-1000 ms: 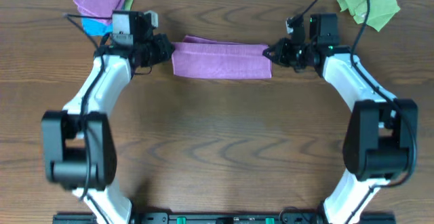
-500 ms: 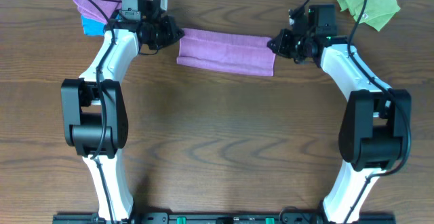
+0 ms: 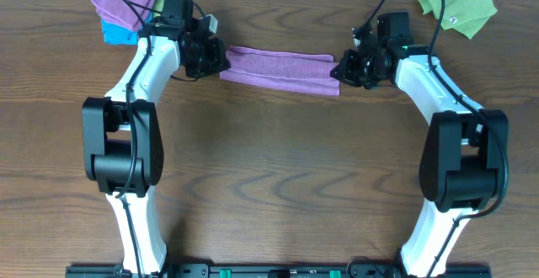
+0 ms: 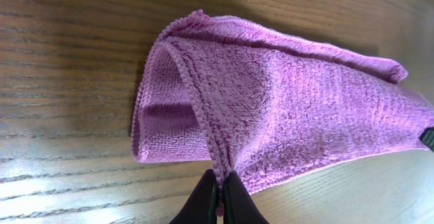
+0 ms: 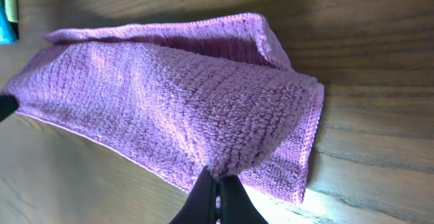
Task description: Fold the cloth
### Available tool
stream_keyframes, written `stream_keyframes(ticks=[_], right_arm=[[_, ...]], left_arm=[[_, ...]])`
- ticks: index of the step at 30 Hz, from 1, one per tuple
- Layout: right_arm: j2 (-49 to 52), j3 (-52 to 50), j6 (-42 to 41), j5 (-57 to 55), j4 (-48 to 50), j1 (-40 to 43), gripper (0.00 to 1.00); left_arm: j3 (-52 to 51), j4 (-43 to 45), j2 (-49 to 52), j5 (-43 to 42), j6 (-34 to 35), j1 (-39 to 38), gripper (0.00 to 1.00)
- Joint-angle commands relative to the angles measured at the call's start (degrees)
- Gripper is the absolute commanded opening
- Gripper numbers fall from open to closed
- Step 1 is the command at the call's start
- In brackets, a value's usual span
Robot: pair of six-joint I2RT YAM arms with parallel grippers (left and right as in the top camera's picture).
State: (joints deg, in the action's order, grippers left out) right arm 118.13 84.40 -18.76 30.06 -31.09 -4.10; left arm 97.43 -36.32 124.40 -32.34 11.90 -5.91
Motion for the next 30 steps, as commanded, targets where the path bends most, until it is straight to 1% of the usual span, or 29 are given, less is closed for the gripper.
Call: stream_keyframes(ticks=[1, 2, 3, 4, 5, 8, 10, 11, 12, 13, 14, 16, 17, 18, 19, 21, 25, 28, 30], right_arm=[[0.42, 0.98, 1.70, -0.31, -0.17, -0.59, 0.38], [0.42, 0.98, 1.68, -0.26, -0.20, -0.59, 0.68], [0.42, 0.98, 1.68, -0.26, -0.24, -0.57, 0.78], [0.39, 0.98, 1.68, -0.26, -0.26, -0.50, 0.81], [0.39, 0.98, 1.70, -0.26, -0.20, -0.42, 0.80], [0.37, 1.03, 1.68, 0.28, 0.17, -0.31, 0.71], [0.37, 1.36, 1.70, 1.20, 0.13, -0.33, 0.55], [0.31, 1.86, 1.70, 2.16, 0.00, -0.33, 0.32], [0.26, 2.34, 1.70, 2.86, -0.04, -0.33, 0.10], [0.11, 3.13, 1.70, 3.28, -0.33, -0.33, 0.01], [-0.22, 4.04, 1.84, 3.10, -0.96, -0.37, 0.01], [-0.96, 5.68, 3.61, 2.69, -2.16, -0.44, 0.01], [-1.42, 6.51, 4.28, 1.92, -2.89, -0.50, 0.01], [-1.79, 7.32, 4.74, 0.57, -3.69, -0.66, 0.01], [-2.21, 8.04, 5.29, -1.20, -4.57, -0.90, 0.01], [-2.45, 8.98, 6.10, -5.90, -6.27, -1.68, 0.01], [-1.86, 9.14, 7.08, -14.84, -8.96, -3.98, 0.01], [-1.29, 9.11, 7.06, -21.42, -9.22, -6.12, 0.01], [-1.16, 9.11, 7.06, -24.24, -9.16, -7.02, 0.01]], left_arm=[[0.96, -0.17, 0.61, 2.75, -1.20, 0.15, 0.21], [1.01, -0.17, 0.61, 2.75, -1.20, 0.20, 0.33], [1.03, -0.20, 0.61, 2.73, -1.20, 0.26, 0.51], [1.11, -0.31, 0.50, 2.78, -1.25, 0.33, 0.64], [1.11, -0.31, 0.28, 2.75, -1.25, 0.44, 0.69], [1.92, -0.46, -0.61, 2.80, -1.53, 0.70, 0.77], [2.91, -1.36, -1.29, 2.97, -2.14, 0.70, 0.82], [3.54, -2.05, -1.73, 2.97, -3.13, 0.68, 0.82], [4.07, -2.67, -2.14, 3.32, -4.04, 0.63, 0.80], [4.52, -3.21, -2.58, 3.89, -5.05, 0.57, 0.73], [4.94, -3.80, -3.15, 5.11, -5.99, 0.33, 0.66], [5.09, -4.26, -4.22, 8.74, -6.19, -0.09, 0.45], [5.09, -4.39, -4.70, 10.91, -6.36, -0.44, 0.22], [5.09, -4.46, -5.07, 13.55, -6.40, -0.85, 0.15], [5.09, -4.46, -5.29, 15.87, -6.43, -1.20, 0.11], [5.07, -4.39, -5.27, 20.24, -6.43, -2.16, 0.06], [5.07, -3.32, -4.04, 28.89, -7.10, -5.01, 0.06], [5.05, -0.85, -2.78, 31.61, -9.07, -7.43, 0.06], [5.05, 0.59, -2.21, 32.70, -9.18, -8.55, 0.06]])
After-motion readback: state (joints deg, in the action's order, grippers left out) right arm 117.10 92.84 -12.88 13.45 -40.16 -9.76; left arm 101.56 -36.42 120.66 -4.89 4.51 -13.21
